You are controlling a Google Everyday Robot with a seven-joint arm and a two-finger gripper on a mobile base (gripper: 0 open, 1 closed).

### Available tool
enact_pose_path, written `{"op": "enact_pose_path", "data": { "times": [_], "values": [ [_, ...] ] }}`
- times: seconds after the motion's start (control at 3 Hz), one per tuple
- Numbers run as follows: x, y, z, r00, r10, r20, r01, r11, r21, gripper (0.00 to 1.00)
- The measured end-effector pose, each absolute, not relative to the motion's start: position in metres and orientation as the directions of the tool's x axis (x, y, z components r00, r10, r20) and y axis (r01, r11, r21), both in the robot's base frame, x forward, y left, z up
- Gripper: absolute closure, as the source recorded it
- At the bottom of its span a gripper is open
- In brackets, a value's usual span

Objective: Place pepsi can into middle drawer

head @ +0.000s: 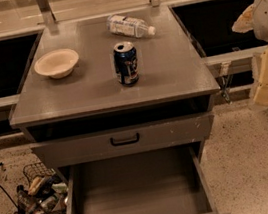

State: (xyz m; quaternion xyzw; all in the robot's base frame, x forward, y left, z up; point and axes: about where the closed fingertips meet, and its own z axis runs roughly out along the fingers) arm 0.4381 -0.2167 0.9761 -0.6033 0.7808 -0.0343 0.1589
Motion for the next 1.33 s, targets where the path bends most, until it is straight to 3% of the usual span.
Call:
{"op": "enact_pose_path", "data": {
  "times": [0.33, 1.33],
  "values": [
    [0.438, -0.217, 0.976, -0.221, -0.953, -0.207, -0.931, 0.270, -0.245, 0.00],
    [0.493, -0.184, 0.975, -0.144, -0.874, -0.464, -0.965, 0.228, -0.130, 0.00]
  ]
}}
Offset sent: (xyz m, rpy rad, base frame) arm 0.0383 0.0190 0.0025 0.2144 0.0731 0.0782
